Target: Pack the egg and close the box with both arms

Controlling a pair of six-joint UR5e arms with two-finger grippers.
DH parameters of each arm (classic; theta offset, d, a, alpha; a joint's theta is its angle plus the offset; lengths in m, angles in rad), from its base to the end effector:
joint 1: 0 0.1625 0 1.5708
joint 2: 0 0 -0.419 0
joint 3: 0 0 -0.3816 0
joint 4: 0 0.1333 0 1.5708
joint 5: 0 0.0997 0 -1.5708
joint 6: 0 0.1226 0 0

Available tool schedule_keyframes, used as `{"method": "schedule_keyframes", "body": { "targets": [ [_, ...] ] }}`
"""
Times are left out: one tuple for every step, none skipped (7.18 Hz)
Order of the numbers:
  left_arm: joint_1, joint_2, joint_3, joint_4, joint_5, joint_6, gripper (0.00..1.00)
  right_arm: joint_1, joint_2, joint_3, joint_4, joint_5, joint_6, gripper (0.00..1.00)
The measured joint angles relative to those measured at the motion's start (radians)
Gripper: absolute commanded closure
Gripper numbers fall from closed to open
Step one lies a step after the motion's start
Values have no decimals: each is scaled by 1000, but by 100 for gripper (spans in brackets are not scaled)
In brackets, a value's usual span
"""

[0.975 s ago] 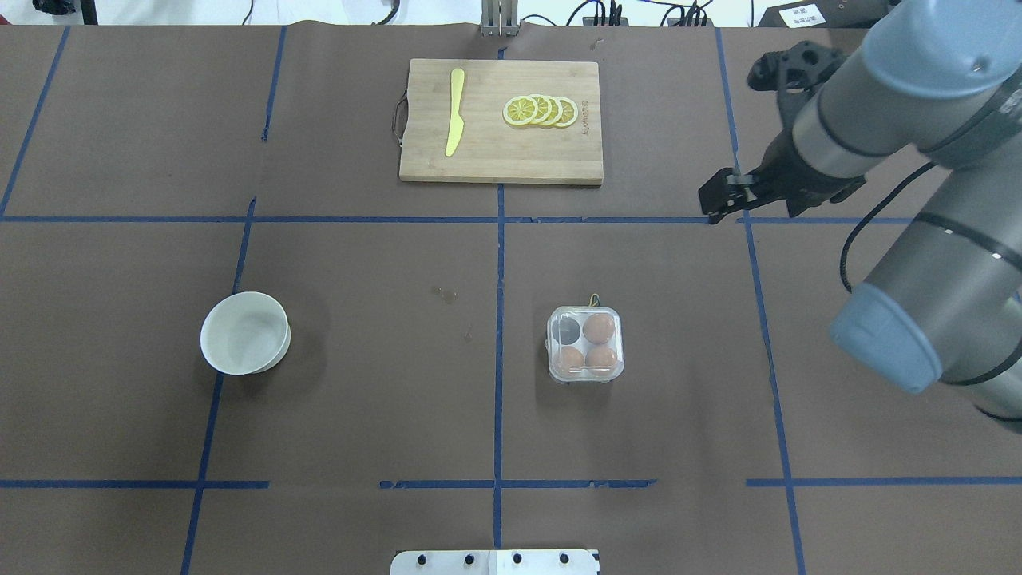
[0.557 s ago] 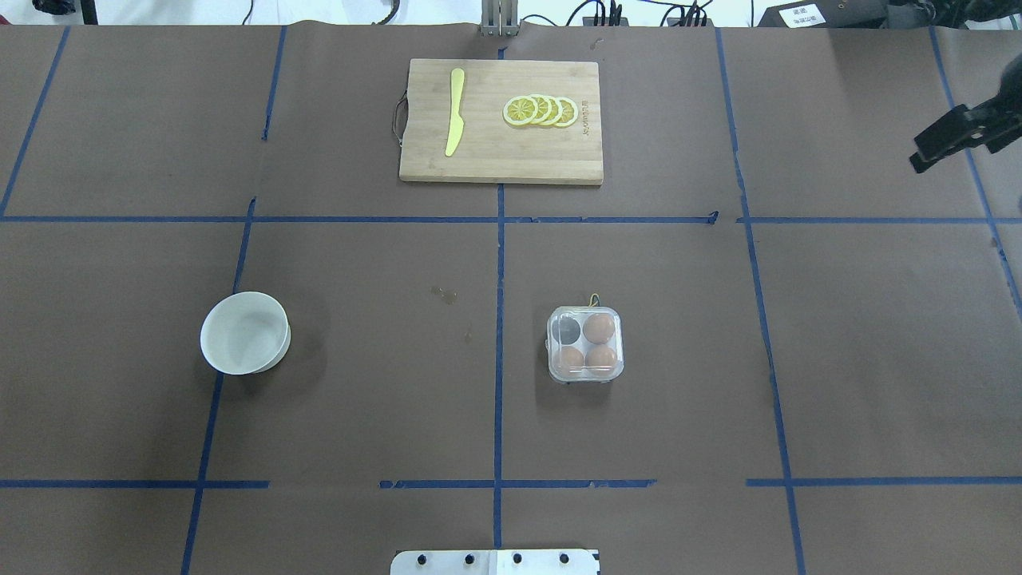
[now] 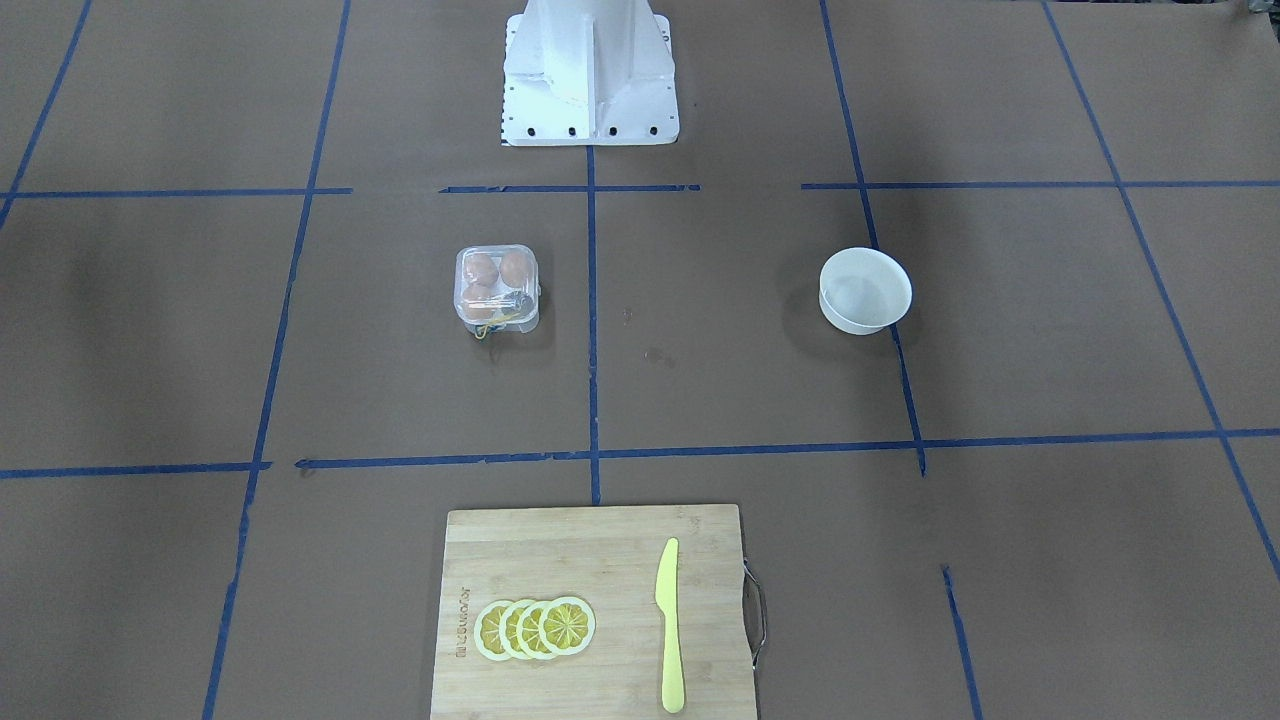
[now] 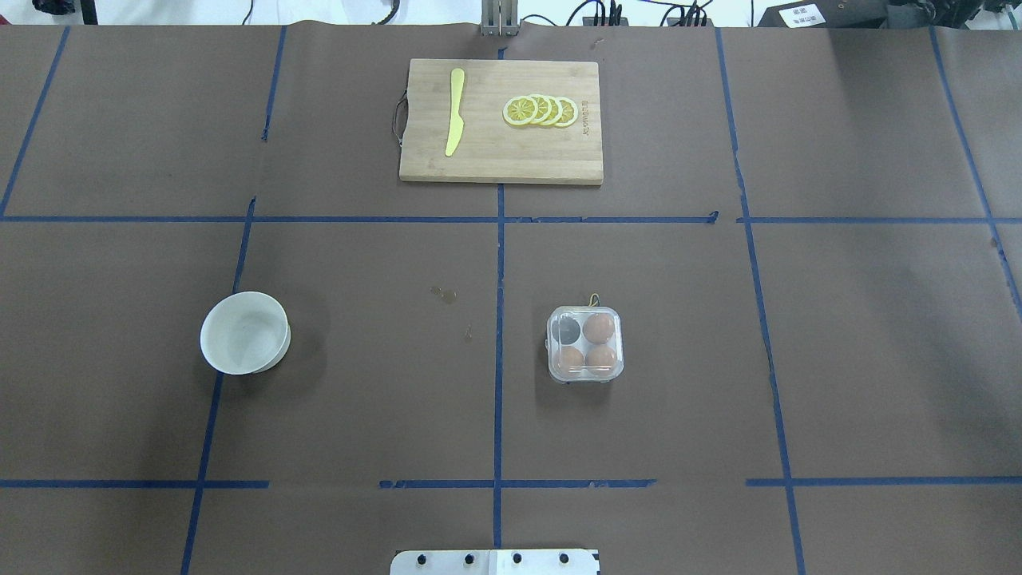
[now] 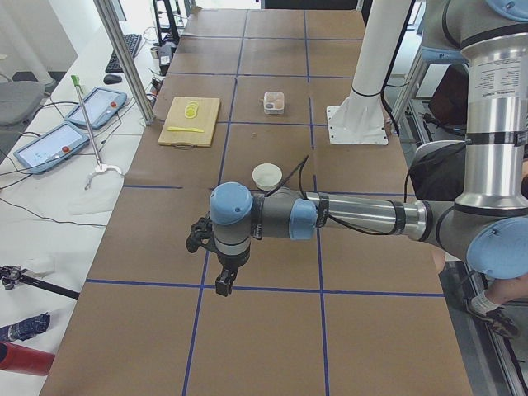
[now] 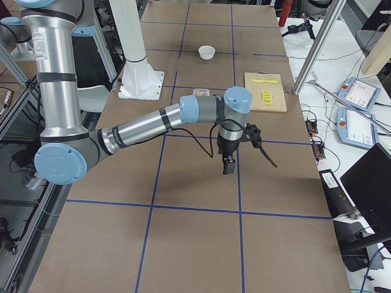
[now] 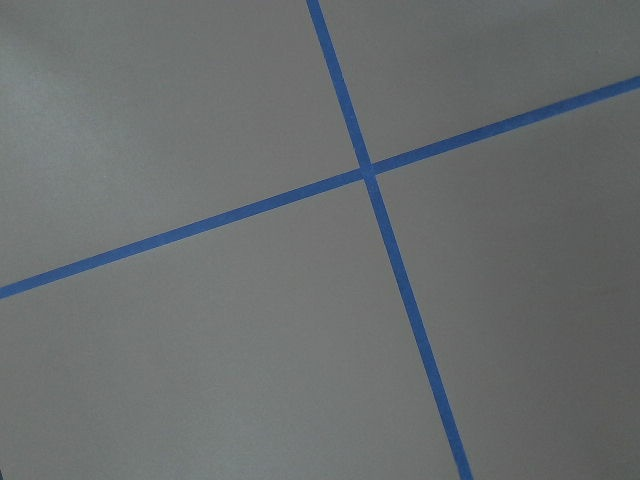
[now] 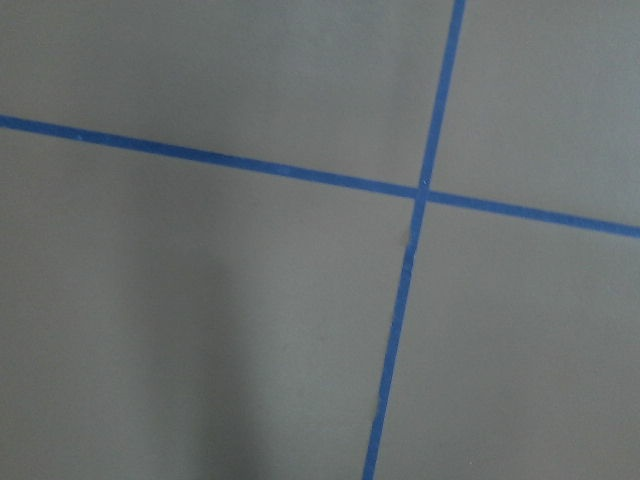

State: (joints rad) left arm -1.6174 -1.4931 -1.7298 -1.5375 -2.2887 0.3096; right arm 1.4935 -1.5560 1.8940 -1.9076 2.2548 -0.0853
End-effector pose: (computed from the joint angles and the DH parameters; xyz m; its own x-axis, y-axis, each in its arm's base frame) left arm -0.0736 -0.4489 0.6367 0.7322 0.3006 -0.6112 -0.1854 0.9514 0.2459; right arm 0.0197 -0.4689 0.5498 0.7633 -0.1453 0.6295 0.1428 0.9882 0.0550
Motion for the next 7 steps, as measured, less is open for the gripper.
{"method": "schedule_keyframes", "body": {
  "targets": [
    [0,2,-1,0,0,0,0,7,-41,-3,13,0,-3,0],
    [-2,2,-6,-4,-2,1,0,10,-70,-3,19,0,-4,0],
    [-1,0,-9,-10,-10,2,0,11,-88,-2,22,-1,-4,0],
    [0,-1,-12,-13,-20,2,0,11,-96,0,24,0,-4,0],
    [0,1,-15,-14,-27,2,0,11,-99,0,24,3,-4,0],
    [0,1,-17,-15,-29,2,0,11,-101,-3,24,6,-3,0],
    [0,2,-17,-15,-30,2,0,11,-102,-6,24,9,-2,0]
  ]
}}
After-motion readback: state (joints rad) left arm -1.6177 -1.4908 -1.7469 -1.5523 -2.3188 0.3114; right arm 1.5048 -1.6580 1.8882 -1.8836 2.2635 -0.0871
